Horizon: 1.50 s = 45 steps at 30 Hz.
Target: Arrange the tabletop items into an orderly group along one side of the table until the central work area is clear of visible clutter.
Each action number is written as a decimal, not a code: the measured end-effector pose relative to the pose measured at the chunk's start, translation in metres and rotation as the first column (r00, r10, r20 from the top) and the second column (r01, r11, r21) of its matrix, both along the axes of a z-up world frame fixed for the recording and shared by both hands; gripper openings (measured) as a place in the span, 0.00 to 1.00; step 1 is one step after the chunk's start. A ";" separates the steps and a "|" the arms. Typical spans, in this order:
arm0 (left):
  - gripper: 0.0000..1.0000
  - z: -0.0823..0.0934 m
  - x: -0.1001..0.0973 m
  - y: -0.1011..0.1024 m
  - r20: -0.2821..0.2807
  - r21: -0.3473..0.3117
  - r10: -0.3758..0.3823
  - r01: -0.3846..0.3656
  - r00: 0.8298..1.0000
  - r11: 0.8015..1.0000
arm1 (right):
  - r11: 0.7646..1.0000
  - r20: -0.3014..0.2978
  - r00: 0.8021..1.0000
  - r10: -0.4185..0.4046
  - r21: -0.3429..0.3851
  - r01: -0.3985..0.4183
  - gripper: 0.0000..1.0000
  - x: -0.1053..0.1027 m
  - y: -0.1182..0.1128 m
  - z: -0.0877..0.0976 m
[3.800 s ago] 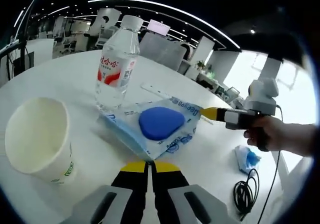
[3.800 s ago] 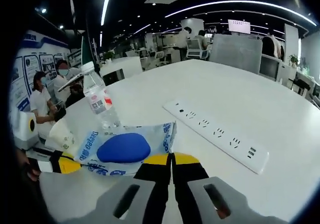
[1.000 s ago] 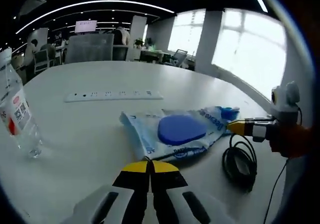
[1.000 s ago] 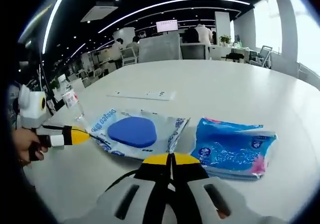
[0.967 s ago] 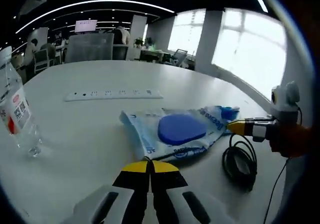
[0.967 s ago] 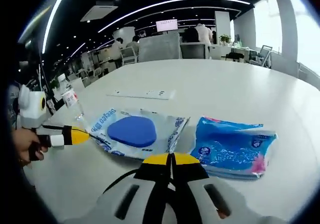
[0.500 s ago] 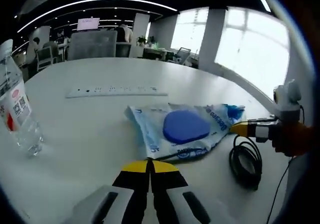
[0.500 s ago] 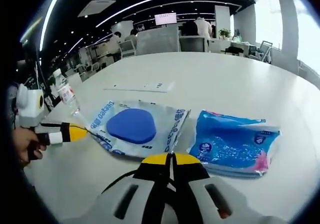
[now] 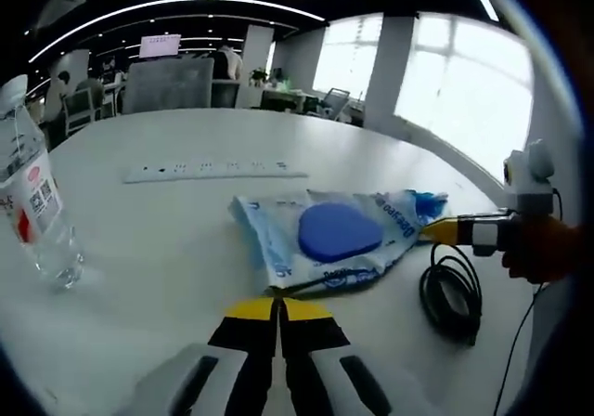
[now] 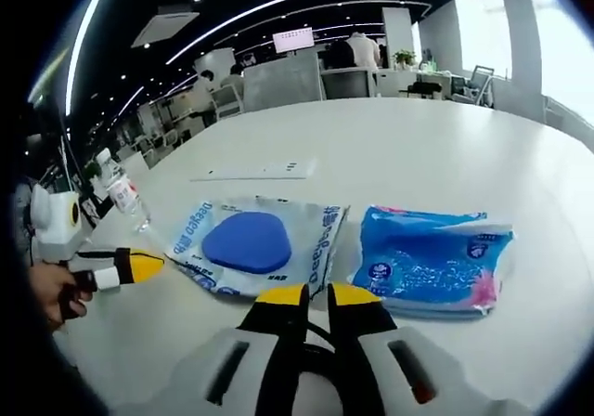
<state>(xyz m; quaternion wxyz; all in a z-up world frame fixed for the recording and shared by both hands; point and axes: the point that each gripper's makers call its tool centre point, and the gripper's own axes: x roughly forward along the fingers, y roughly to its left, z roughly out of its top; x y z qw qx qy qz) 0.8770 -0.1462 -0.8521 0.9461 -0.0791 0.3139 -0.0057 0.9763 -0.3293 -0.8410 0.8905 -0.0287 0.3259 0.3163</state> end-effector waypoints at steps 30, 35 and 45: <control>0.41 0.076 -0.076 0.023 0.078 0.162 -0.104 0.091 0.992 0.983 | 0.991 0.164 0.980 0.111 0.062 -0.123 0.61 -0.069 -0.001 0.081; 0.52 0.084 -0.090 0.036 0.078 0.179 -0.105 0.089 0.991 0.980 | 0.991 0.172 0.979 0.110 0.059 -0.122 0.69 -0.080 -0.007 0.093; 0.59 0.097 -0.124 0.069 0.077 0.223 -0.102 0.082 0.992 0.971 | 0.990 0.186 0.975 0.121 0.042 -0.131 0.82 -0.103 -0.022 0.099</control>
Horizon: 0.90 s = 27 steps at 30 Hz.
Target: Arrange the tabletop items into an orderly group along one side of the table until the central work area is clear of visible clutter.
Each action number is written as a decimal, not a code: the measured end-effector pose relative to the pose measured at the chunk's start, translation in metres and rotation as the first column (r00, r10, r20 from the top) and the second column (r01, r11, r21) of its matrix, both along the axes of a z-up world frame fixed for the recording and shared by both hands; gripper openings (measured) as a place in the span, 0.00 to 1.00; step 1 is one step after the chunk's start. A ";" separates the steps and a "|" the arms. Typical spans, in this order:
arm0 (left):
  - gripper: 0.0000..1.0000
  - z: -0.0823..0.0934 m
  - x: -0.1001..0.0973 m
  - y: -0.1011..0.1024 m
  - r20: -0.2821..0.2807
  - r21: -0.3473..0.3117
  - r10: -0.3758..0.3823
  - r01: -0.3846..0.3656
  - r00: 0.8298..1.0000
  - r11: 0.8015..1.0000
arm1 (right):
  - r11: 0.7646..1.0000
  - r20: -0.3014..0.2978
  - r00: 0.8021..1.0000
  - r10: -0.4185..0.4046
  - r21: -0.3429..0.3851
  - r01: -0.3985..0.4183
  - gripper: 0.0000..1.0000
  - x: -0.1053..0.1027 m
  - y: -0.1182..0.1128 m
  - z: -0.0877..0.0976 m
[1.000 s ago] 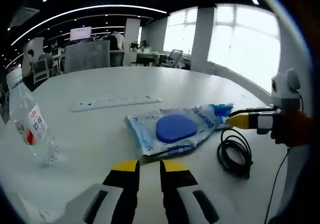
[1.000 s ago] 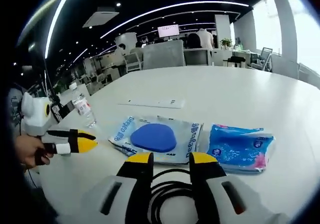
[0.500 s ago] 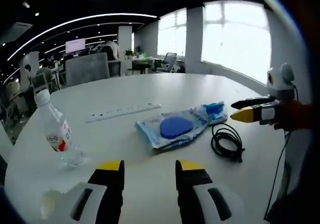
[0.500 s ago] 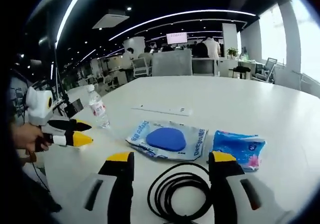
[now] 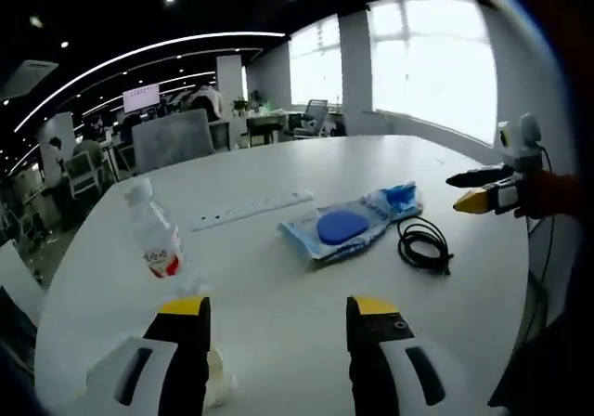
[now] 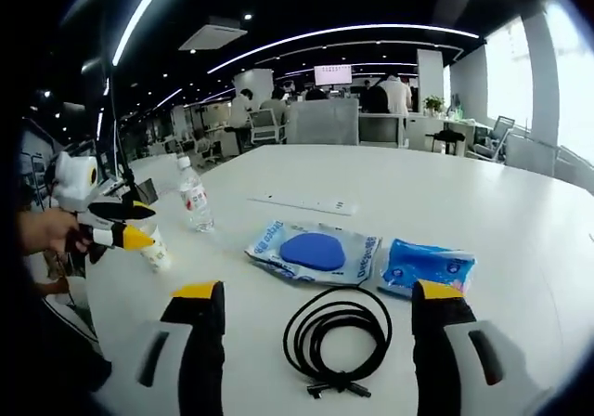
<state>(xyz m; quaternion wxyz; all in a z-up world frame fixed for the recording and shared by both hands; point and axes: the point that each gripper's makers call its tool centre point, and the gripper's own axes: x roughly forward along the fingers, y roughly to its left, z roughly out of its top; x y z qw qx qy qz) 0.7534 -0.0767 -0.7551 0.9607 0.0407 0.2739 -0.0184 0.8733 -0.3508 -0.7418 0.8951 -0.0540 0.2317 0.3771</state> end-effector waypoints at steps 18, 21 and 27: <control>0.61 -0.004 -0.049 0.070 -0.071 0.017 0.055 -0.054 0.996 0.998 | 0.997 0.021 0.997 -0.070 -0.017 0.070 0.94 -0.032 -0.034 0.002; 0.53 -0.009 -0.054 0.072 -0.086 0.001 0.058 -0.059 0.995 0.998 | 0.996 0.020 0.996 -0.084 -0.015 0.084 0.93 -0.035 -0.039 0.002; 0.39 -0.018 -0.053 0.087 -0.092 0.004 0.065 -0.064 0.994 0.998 | 0.992 0.015 0.992 -0.124 -0.013 0.124 0.91 -0.041 -0.047 0.000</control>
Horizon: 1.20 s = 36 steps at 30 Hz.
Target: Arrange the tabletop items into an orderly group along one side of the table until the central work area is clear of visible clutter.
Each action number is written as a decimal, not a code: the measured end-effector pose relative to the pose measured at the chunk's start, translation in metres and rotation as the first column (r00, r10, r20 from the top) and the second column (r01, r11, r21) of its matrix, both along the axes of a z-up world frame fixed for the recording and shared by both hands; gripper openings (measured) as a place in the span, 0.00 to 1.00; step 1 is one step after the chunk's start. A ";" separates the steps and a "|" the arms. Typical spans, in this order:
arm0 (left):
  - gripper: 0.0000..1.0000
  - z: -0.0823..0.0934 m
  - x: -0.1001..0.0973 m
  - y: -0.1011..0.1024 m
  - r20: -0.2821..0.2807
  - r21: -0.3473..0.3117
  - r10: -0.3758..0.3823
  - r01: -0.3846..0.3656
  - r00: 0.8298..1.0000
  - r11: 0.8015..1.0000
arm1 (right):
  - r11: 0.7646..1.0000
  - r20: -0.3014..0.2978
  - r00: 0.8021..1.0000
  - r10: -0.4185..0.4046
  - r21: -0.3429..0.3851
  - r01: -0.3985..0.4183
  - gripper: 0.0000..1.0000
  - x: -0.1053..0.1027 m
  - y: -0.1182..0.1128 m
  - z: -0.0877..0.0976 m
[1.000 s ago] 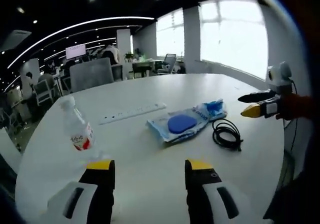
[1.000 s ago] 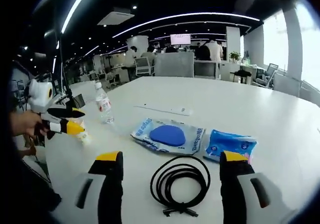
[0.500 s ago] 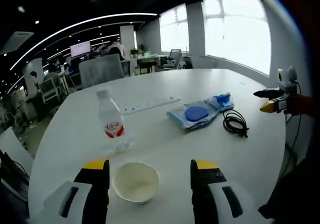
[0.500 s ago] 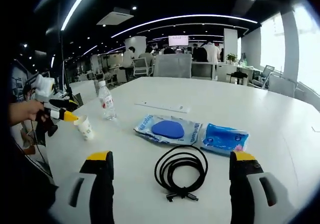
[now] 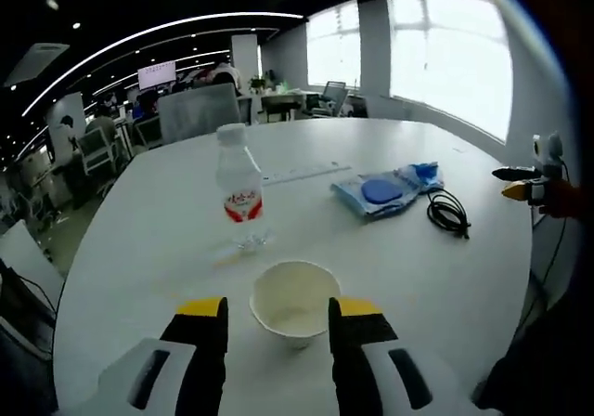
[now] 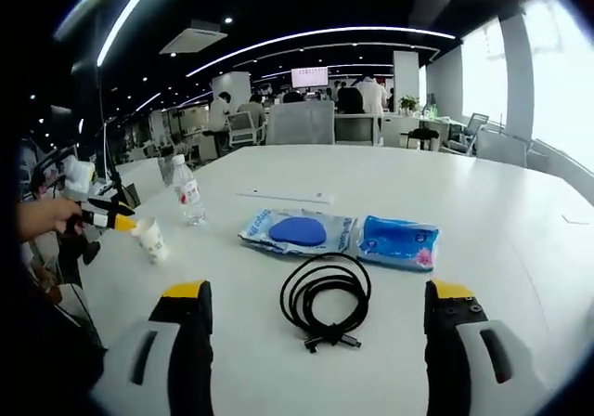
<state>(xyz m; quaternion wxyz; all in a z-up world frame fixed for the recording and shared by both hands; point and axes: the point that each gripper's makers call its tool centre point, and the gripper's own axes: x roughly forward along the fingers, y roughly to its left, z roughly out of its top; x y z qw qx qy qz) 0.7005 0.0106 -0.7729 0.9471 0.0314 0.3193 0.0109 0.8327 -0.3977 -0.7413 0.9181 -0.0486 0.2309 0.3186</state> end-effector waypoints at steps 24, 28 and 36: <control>0.04 -0.034 0.006 0.009 -0.107 -0.103 0.035 -0.046 0.994 0.994 | 0.999 -0.015 0.999 -0.051 0.004 0.051 0.88 -0.012 -0.011 -0.005; 0.03 -0.033 0.006 0.006 -0.112 -0.107 0.017 -0.029 0.994 0.994 | 0.999 -0.013 0.999 -0.049 0.003 0.049 0.88 -0.013 -0.010 -0.004; 0.00 -0.024 0.020 -0.001 -0.104 -0.141 0.013 -0.028 0.994 0.990 | 0.999 -0.017 0.999 -0.028 -0.017 0.028 0.90 -0.011 -0.013 -0.004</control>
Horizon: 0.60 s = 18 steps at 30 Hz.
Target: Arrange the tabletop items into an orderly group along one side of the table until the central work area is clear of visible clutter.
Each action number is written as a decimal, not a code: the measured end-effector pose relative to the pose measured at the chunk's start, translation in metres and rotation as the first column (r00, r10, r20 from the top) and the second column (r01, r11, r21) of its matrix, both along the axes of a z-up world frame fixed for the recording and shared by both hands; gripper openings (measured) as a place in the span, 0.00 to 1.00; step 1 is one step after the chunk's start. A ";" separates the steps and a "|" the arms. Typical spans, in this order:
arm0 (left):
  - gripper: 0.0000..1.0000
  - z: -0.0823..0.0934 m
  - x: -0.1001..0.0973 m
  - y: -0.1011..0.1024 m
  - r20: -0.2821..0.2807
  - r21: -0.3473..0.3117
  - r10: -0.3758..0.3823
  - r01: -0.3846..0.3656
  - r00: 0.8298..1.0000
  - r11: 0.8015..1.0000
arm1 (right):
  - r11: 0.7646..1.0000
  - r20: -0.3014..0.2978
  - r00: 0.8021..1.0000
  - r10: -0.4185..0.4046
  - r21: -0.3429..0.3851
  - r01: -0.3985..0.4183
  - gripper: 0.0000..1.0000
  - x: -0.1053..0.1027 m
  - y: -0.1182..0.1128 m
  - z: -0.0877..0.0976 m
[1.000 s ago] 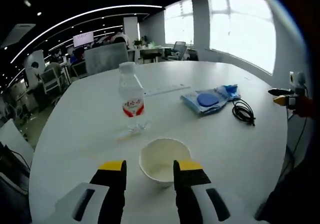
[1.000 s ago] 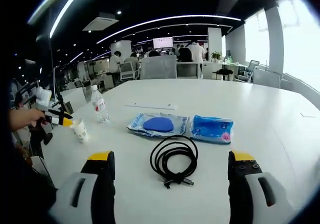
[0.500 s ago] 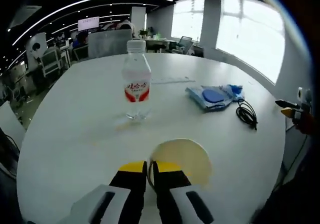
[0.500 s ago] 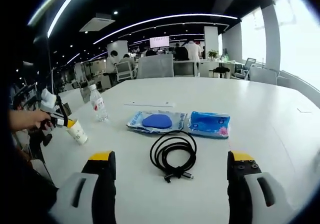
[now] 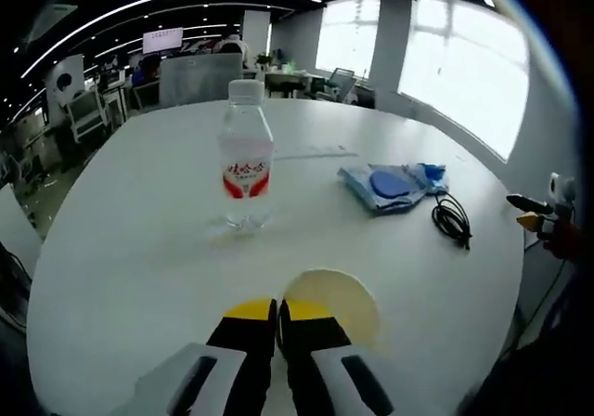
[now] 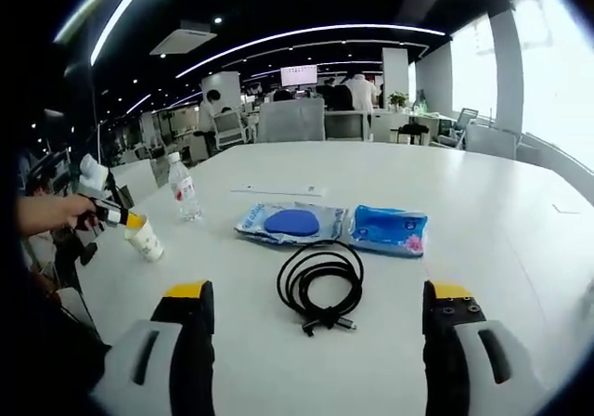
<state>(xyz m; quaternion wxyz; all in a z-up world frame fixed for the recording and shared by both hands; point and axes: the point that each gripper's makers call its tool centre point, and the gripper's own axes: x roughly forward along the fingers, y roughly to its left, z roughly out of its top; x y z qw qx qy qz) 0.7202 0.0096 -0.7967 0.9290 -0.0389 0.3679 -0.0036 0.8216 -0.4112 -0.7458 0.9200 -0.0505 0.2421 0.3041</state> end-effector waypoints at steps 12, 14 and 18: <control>0.00 0.009 0.034 -0.018 0.009 -0.036 0.001 -0.001 1.000 0.999 | 1.000 -0.003 1.000 -0.007 0.015 0.007 0.90 0.009 -0.011 -0.001; 0.00 0.010 0.042 -0.021 0.009 -0.038 -0.001 0.001 1.000 0.999 | 1.000 -0.006 1.000 -0.008 0.016 0.008 0.90 0.009 -0.011 -0.001; 0.00 0.011 0.058 -0.026 0.008 -0.040 -0.007 0.007 1.000 0.999 | 1.000 -0.010 1.000 -0.006 0.012 0.006 0.90 0.009 -0.012 -0.003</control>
